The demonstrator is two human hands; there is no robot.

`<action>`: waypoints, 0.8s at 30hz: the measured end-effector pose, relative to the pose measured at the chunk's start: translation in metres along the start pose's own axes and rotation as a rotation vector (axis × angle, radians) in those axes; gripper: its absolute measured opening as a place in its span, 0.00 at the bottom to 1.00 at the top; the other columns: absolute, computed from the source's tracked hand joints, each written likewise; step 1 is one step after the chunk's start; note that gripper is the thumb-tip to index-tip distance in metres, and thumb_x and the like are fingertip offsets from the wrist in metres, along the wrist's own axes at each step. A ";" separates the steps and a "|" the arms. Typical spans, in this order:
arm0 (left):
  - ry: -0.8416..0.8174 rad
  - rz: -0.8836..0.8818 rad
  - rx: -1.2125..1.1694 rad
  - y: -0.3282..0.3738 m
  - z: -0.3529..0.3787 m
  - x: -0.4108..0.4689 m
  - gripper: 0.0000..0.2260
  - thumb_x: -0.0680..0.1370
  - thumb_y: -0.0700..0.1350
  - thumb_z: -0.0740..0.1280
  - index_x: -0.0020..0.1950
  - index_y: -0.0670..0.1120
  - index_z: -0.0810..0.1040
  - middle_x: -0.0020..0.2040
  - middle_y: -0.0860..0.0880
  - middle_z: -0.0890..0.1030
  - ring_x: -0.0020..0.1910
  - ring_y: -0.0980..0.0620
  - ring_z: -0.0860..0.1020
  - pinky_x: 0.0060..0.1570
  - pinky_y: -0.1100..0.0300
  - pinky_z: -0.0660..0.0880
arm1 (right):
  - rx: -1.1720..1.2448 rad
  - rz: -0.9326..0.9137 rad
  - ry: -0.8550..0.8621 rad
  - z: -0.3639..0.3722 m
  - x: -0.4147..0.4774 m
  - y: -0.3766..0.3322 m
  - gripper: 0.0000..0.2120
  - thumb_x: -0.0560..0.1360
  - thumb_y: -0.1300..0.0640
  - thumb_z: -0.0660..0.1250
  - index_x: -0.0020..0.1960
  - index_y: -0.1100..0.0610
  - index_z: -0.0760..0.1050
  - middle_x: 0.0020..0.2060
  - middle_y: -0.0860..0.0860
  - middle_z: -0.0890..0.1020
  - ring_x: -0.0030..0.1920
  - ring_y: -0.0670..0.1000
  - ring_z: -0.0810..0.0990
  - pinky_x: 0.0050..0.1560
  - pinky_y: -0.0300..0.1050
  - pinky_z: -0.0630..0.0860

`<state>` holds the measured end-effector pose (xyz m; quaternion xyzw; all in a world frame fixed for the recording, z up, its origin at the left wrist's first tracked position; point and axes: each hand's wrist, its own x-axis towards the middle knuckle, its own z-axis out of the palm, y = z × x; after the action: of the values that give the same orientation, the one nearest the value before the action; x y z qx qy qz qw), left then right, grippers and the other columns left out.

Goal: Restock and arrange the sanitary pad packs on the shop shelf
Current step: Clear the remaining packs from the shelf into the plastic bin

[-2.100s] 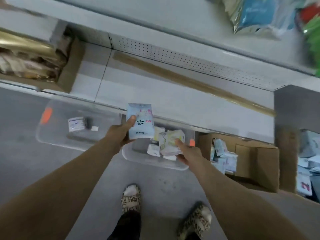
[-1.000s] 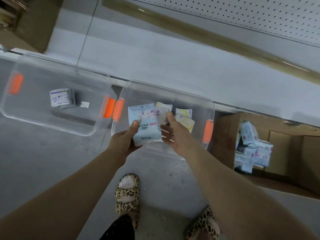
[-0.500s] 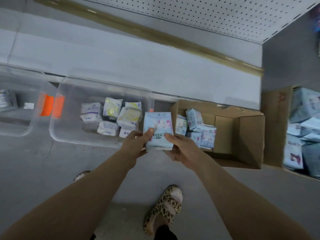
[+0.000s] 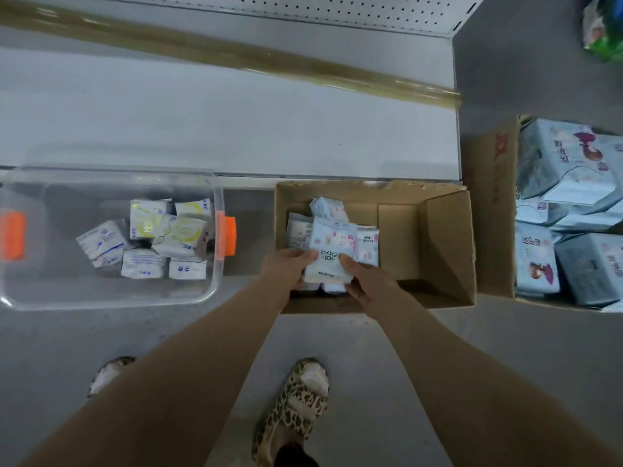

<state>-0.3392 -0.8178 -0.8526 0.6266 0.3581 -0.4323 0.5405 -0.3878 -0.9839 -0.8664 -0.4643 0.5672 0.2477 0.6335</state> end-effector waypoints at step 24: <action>0.197 0.556 0.405 0.145 -0.171 -0.206 0.24 0.71 0.54 0.78 0.63 0.49 0.78 0.63 0.47 0.79 0.64 0.47 0.77 0.66 0.51 0.72 | -0.841 -0.639 0.181 0.120 -0.270 -0.089 0.29 0.74 0.49 0.74 0.72 0.51 0.69 0.59 0.52 0.80 0.52 0.51 0.80 0.49 0.44 0.78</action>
<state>-0.2564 -0.6686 -0.6006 0.8333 0.1311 -0.2683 0.4653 -0.3173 -0.8621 -0.5922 -0.8471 0.3019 0.2075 0.3849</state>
